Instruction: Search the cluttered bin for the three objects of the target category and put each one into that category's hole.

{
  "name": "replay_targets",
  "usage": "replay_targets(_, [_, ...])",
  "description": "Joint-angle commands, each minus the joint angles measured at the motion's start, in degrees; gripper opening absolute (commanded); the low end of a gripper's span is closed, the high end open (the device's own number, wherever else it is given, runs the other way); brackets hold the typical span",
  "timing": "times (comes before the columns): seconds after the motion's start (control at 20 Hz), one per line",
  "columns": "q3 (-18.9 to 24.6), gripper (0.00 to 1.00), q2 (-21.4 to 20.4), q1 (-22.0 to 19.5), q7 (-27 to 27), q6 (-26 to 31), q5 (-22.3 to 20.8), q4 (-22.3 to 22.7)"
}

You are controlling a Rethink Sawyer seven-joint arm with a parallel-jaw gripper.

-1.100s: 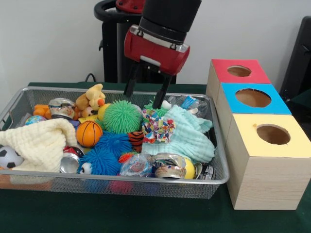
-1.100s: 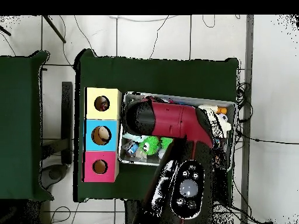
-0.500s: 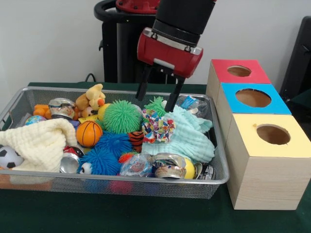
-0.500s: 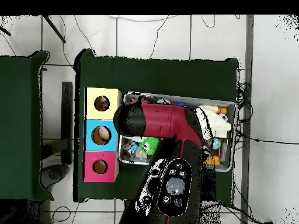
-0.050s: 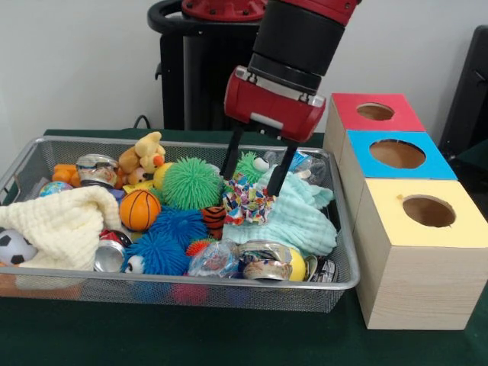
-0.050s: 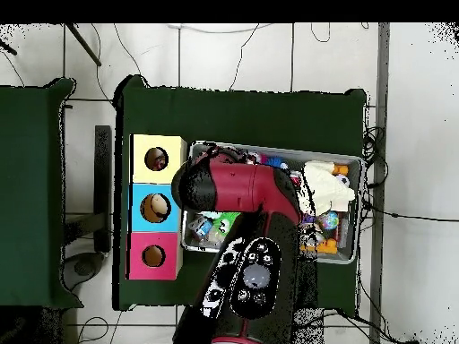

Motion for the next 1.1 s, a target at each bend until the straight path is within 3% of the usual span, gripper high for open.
replay_targets(0.05, [2.2, 1.0, 3.9, -2.5, 7.1, -7.2, -3.5, 9.2])
replay_targets(0.55, [2.3, 1.0, 6.4, -3.7, 6.8, -13.7, -3.4, 11.6])
replay_targets(1.1, [0.0, 1.0, 7.9, -1.6, 6.5, -17.7, -4.4, 12.3])
